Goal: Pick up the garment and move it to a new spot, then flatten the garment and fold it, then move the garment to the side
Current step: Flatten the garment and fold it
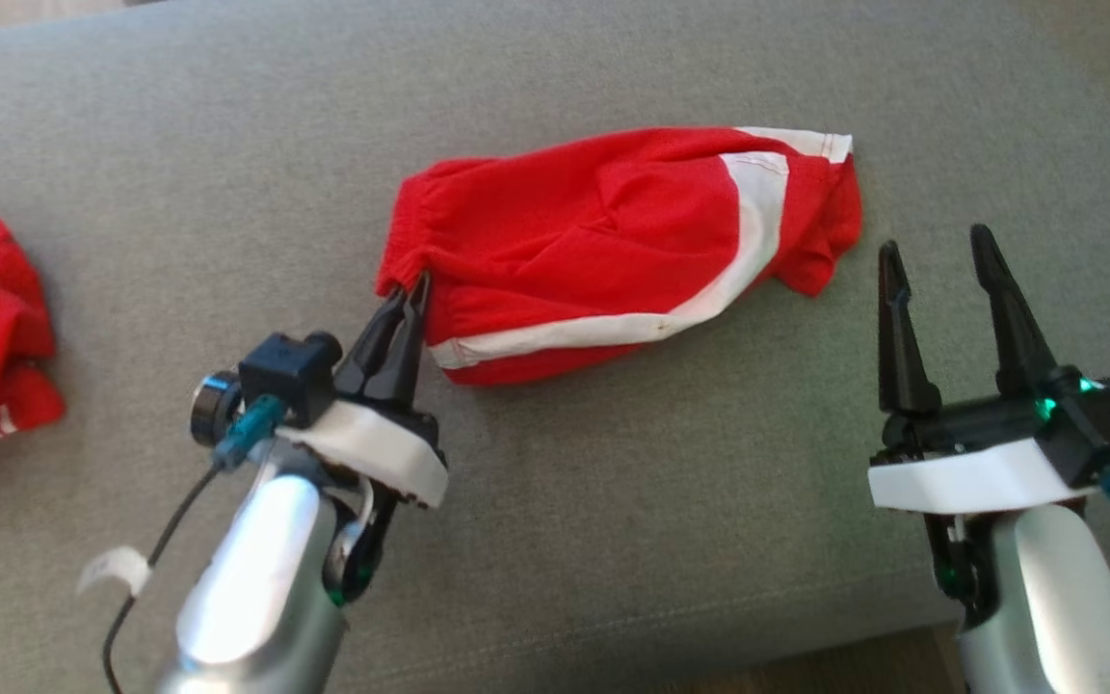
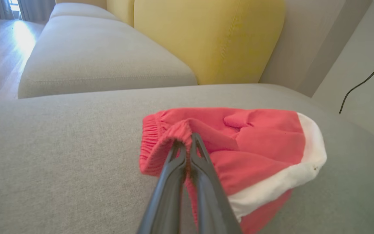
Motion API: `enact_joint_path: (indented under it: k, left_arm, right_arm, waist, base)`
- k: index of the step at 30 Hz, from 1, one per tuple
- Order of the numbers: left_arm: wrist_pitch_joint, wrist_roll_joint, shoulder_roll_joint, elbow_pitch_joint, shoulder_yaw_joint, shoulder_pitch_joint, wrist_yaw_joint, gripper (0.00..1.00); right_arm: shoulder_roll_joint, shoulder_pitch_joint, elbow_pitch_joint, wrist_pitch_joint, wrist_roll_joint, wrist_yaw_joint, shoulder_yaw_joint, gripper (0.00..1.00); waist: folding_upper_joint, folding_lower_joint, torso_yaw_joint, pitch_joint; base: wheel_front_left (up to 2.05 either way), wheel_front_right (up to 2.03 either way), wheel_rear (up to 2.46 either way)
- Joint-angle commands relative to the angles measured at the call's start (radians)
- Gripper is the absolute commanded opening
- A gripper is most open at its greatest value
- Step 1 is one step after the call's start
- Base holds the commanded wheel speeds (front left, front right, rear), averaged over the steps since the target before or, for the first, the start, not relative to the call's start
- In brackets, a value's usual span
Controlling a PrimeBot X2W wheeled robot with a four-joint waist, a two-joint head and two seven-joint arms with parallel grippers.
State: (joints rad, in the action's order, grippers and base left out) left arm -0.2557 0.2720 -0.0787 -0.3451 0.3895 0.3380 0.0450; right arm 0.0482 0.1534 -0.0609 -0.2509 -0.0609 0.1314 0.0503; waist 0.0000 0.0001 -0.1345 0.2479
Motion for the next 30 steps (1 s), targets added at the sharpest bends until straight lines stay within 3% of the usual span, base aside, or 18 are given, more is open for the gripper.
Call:
enact_joint_path:
  k: [1, 12, 19, 27, 30]
  left_arm:
    - [0.003, -0.013, -0.018, -0.018, -0.025, 0.087, -0.005, 0.0]
    - [0.028, -0.072, -0.064, -0.318, -0.045, 0.264, -0.081, 0.0]
    - [0.006, -0.064, -0.046, -0.408, -0.034, 0.289, -0.064, 0.0]
    - [-0.005, -0.06, -0.045, -0.421, -0.053, 0.312, -0.084, 0.0]
    - [-0.006, -0.066, -0.042, -0.415, -0.048, 0.318, -0.071, 0.0]
  right_arm:
    - [0.002, 0.043, 0.034, -0.011, -0.007, -0.001, 0.032, 1.0]
    - [0.002, 0.077, 0.036, -0.011, -0.032, -0.001, 0.053, 1.0]
    - [0.002, 0.072, 0.03, -0.011, -0.029, -0.001, 0.035, 1.0]
    - [0.002, 0.072, 0.024, -0.011, -0.016, -0.001, 0.04, 1.0]
    - [0.002, 0.074, 0.021, -0.011, -0.014, -0.001, 0.046, 1.0]
  waist:
    - [0.0, -0.0001, -0.021, 0.023]
    - [0.0, -0.0001, -0.075, 0.07]
    - [0.0, -0.0001, -0.057, 0.064]
    - [0.0, -0.0001, 0.004, 0.041]
    - [0.0, -0.0001, 0.017, 0.034]
  base:
    - [0.0, 0.0, 0.0]
    - [0.0, 0.0, 0.0]
    - [0.0, 0.0, 0.0]
    - [0.0, 0.0, 0.0]
    - [0.0, 0.0, 0.0]
